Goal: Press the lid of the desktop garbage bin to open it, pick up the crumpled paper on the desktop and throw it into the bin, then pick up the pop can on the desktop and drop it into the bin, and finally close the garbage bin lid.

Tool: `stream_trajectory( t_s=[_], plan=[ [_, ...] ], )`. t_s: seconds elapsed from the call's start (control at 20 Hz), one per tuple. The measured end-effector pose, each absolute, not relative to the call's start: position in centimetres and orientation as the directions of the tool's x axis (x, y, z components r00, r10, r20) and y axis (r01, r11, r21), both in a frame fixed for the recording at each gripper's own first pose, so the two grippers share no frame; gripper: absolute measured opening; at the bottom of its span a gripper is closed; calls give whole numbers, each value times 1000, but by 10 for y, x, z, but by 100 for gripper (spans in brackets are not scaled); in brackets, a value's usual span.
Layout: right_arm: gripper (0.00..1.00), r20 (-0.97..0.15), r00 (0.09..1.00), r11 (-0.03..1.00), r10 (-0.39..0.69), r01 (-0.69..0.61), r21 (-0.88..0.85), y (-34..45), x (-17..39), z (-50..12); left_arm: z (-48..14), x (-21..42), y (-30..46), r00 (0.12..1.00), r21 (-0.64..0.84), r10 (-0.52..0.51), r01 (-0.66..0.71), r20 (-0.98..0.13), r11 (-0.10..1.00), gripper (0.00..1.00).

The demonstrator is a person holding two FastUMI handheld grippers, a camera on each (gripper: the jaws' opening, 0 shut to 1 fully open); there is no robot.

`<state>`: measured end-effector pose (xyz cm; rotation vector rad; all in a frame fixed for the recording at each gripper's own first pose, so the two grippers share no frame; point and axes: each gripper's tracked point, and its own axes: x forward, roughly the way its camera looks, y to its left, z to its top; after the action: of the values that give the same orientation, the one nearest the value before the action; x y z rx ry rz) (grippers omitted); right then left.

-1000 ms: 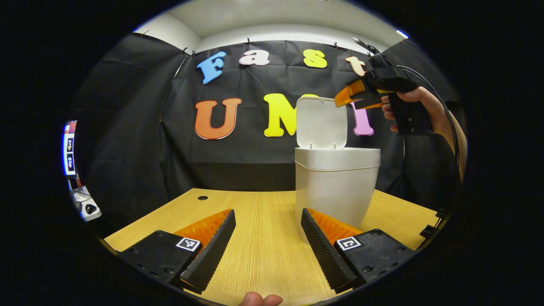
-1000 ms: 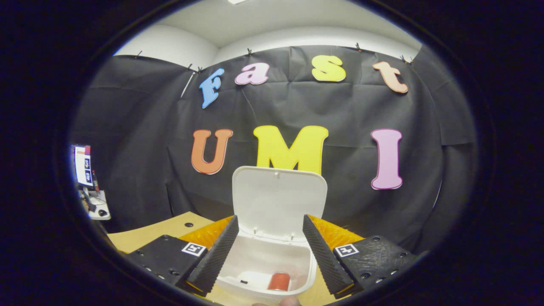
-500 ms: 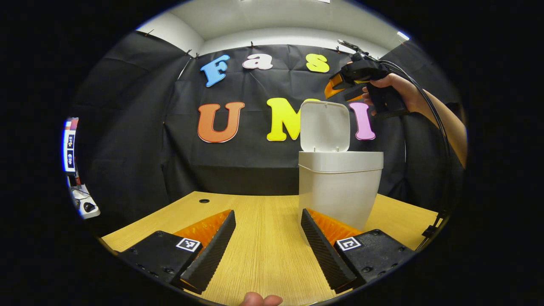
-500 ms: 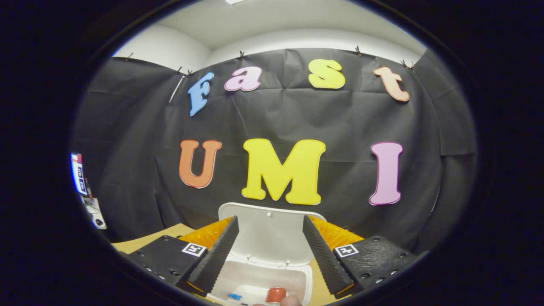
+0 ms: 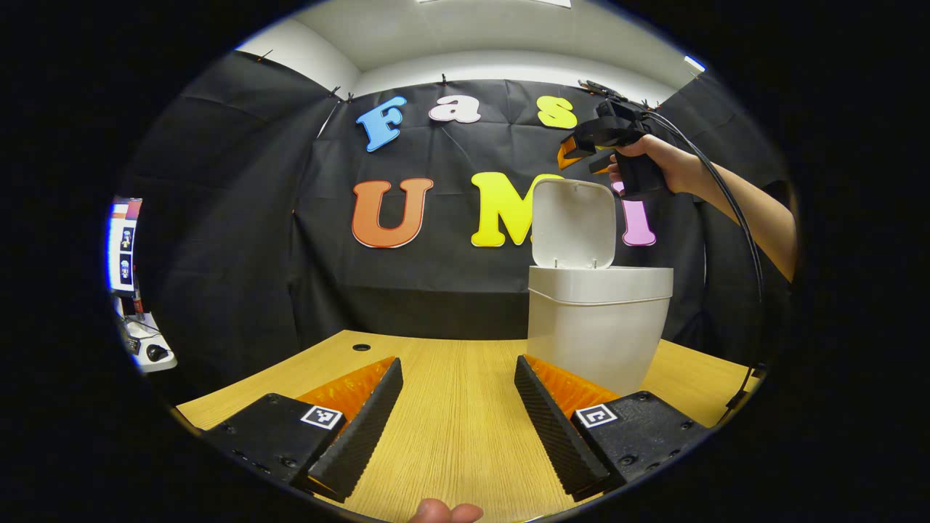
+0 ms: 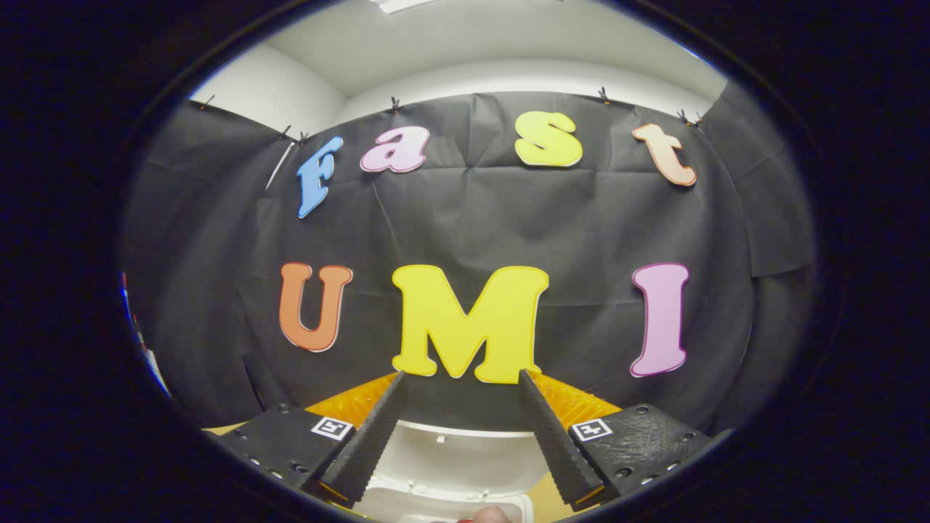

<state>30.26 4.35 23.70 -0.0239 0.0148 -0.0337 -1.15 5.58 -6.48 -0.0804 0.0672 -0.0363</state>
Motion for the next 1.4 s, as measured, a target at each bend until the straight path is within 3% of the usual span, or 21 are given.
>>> stream_trajectory(
  t_s=[0.05, 0.35, 0.8, 0.9, 0.95, 1.4],
  plan=[
    [96, -15, 999, 999, -45, 45, -28, 40, 307, 236, -65, -11, 56, 997, -83, -40, 34, -64, 996, 100],
    [93, -36, 996, 996, -81, 80, -31, 29, 320, 226, -76, -7, 61, 995, -105, -34, 25, -90, 994, 100],
    [96, -97, 994, 999, -42, 40, -23, 39, 316, 210, -60, -13, 59, 999, -67, -21, 18, -49, 998, 100],
    [91, -119, 993, 1000, -28, 29, 4, 40, 309, 207, -55, -15, 58, 999, -71, -18, 15, -38, 997, 100],
    [96, -129, 991, 1000, -21, 23, 14, 40, 305, 205, -53, -16, 59, 999, -73, -19, 16, -34, 997, 100],
    [94, -248, 967, 998, 57, -51, 32, 53, 241, 147, -47, -19, 23, 997, -98, -79, 77, -19, 992, 99]
  ],
)
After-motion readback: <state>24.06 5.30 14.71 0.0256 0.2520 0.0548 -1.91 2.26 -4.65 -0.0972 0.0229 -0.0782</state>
